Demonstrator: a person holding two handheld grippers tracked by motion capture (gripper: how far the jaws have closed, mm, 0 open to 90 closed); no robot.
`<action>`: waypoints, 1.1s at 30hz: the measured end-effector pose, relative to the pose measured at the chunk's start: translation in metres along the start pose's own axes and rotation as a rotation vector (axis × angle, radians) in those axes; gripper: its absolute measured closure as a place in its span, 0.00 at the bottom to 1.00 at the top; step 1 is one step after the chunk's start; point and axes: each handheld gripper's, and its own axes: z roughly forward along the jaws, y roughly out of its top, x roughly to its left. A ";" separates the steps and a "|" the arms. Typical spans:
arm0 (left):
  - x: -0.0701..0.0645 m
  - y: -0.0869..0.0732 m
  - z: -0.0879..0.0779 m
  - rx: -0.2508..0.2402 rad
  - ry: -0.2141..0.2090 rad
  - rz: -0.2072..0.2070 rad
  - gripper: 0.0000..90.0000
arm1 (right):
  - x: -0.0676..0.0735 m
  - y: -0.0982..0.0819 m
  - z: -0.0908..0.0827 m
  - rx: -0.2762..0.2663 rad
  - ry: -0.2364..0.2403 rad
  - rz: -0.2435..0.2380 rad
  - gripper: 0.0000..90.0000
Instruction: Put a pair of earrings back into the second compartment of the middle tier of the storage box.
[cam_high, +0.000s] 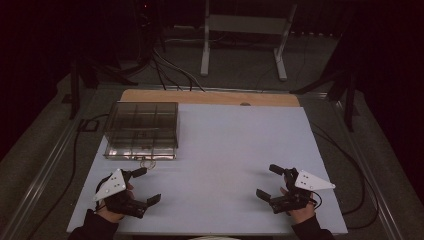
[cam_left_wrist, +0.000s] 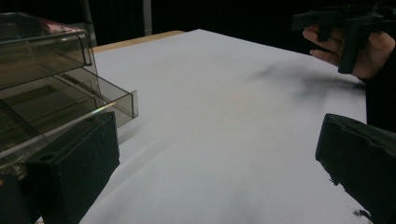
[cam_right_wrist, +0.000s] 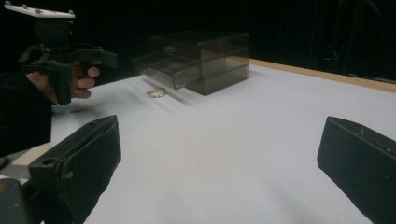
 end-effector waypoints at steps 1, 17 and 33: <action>0.001 -0.001 0.001 0.013 -0.002 0.004 0.01 | 0.000 -0.001 0.001 0.009 -0.010 -0.010 0.00; -0.006 0.004 0.002 0.033 -0.018 0.040 0.01 | 0.001 -0.003 0.009 0.064 -0.032 -0.045 0.00; 0.000 0.016 0.007 0.058 0.092 0.024 0.01 | 0.000 -0.001 0.005 0.038 -0.028 -0.023 0.00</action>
